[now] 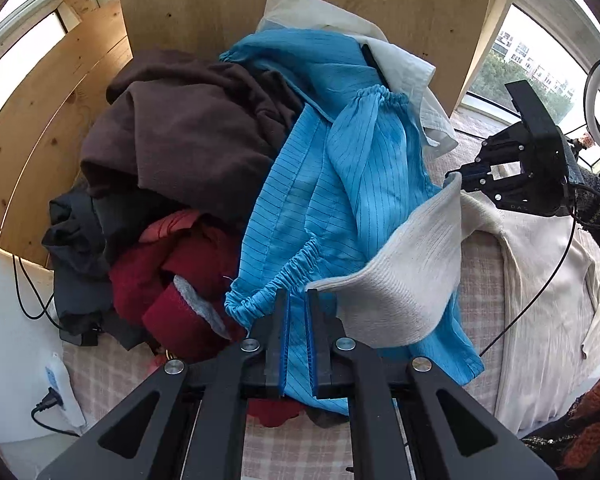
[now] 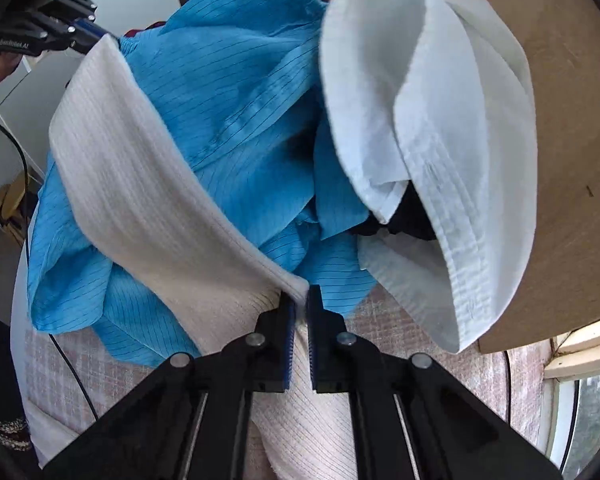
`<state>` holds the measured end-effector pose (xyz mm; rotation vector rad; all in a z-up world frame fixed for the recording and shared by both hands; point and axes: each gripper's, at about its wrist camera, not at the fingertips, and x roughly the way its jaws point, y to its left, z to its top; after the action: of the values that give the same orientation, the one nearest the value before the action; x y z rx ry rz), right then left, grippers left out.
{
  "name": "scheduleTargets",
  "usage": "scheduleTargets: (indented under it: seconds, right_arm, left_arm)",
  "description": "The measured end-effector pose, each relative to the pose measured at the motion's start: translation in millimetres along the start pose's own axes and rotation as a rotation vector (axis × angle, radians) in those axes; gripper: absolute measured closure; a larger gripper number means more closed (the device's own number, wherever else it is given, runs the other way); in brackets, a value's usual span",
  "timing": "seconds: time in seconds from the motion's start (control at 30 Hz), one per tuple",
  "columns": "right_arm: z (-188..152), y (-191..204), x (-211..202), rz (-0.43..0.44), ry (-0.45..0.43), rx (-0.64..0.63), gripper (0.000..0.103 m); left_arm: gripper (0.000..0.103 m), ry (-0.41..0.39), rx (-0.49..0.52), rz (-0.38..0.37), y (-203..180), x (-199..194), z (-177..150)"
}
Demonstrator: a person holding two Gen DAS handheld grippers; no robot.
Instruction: Fold clothes
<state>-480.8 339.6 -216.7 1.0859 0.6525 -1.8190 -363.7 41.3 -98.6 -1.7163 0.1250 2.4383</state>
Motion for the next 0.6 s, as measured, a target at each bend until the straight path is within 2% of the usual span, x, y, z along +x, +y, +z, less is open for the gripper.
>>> scheduleTargets:
  seconds: [0.03, 0.1, 0.17, 0.23, 0.3, 0.33, 0.4, 0.47, 0.53, 0.6]
  right_arm:
    - [0.6, -7.0, -5.3, -0.004, -0.011, 0.026, 0.097]
    - [0.0, -13.1, -10.4, 0.002, -0.005, 0.043, 0.097]
    - [-1.1, -15.0, -12.9, 0.011, 0.002, 0.042, 0.097]
    - [-2.1, -16.7, -13.1, 0.014, 0.013, 0.046, 0.097]
    - [-2.5, -18.9, -14.3, 0.015, 0.022, 0.047, 0.097]
    - [-3.2, -20.4, -15.7, 0.017, 0.024, 0.047, 0.097]
    - [-4.7, -23.3, -18.5, 0.019, 0.029, 0.046, 0.097]
    - [-4.6, -27.3, -23.6, 0.024, 0.03, 0.047, 0.097]
    - [-3.8, -33.5, -35.9, 0.043, 0.012, 0.051, 0.097]
    - [-3.5, -42.3, -42.8, 0.05, 0.001, 0.07, 0.096]
  left_arm:
    - [0.095, -0.002, 0.014, -0.001, -2.4, -3.3, -2.5]
    - [0.085, -0.011, 0.064, 0.007, -12.9, -9.4, -6.4]
    - [0.067, -0.012, 0.13, 0.015, -26.9, -8.9, -4.2]
    - [0.066, -0.01, 0.195, 0.025, -40.9, -7.1, -1.3]
    - [0.065, 0.026, 0.227, 0.024, -46.0, 2.7, 1.0]
    - [0.066, 0.048, 0.238, 0.023, -47.4, 8.6, 2.0]
    - [0.102, 0.093, 0.261, 0.019, -50.1, 20.6, 4.1]
    - [0.1, 0.124, 0.281, 0.025, -51.7, 29.3, 6.3]
    - [0.1, 0.094, 0.267, 0.022, -44.4, 21.1, 13.8]
    - [0.1, 0.042, 0.187, 0.016, -21.0, 9.6, 30.1]
